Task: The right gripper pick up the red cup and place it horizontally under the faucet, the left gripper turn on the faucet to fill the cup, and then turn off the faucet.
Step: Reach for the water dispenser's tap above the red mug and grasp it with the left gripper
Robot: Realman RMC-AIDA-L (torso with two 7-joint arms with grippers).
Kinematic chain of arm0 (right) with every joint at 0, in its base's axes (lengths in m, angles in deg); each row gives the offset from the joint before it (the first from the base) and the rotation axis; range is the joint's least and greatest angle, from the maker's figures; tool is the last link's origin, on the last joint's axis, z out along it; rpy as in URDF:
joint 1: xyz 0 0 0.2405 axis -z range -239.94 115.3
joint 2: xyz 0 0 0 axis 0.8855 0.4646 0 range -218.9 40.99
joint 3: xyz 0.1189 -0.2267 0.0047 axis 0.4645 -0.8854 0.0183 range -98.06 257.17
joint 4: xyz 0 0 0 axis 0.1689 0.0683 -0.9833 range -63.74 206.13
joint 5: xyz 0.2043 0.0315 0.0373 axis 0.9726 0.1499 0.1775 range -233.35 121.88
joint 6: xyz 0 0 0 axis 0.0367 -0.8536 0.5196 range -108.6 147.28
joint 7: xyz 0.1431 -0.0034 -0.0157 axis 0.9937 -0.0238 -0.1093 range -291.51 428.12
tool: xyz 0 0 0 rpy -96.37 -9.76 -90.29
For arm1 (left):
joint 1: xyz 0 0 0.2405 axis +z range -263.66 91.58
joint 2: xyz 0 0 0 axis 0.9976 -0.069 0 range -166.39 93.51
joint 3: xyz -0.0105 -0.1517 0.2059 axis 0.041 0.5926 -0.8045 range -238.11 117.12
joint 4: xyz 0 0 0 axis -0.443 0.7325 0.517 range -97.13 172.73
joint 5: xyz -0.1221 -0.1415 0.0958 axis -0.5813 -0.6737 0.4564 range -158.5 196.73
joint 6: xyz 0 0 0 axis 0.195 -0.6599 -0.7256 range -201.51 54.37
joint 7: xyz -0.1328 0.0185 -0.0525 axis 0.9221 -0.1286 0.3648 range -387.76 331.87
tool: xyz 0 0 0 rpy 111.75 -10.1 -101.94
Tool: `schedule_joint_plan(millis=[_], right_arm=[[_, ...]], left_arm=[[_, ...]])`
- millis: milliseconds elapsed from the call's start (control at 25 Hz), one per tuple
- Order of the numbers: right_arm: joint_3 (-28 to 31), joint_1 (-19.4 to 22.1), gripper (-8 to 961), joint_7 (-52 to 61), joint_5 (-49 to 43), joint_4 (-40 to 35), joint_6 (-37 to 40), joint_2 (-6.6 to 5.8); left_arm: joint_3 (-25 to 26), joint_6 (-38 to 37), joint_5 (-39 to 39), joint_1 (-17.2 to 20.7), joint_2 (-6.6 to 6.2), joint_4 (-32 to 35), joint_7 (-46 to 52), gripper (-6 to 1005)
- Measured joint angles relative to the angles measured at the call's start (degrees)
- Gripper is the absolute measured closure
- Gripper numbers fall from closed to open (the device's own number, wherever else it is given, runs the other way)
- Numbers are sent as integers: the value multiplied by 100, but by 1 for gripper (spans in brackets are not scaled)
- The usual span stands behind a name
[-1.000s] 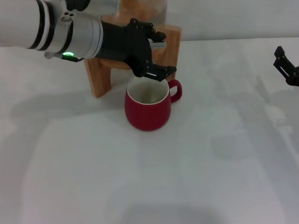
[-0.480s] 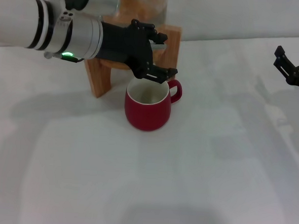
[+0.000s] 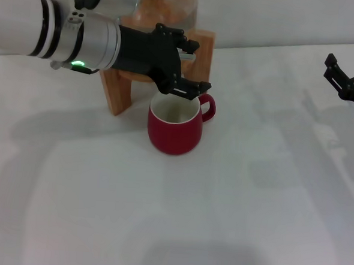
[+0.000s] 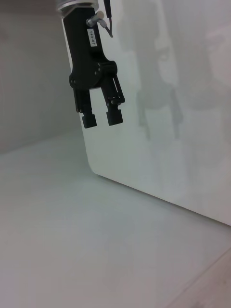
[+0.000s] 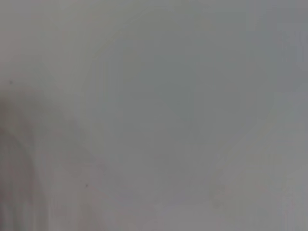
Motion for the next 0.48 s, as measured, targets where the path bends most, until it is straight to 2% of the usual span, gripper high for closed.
schedule_joint_plan(millis=[480], right_arm=[[2,-6,110,0,-1,0,1,-9]], left_arm=[[-3,-220,46,146,-11,273,136,209]])
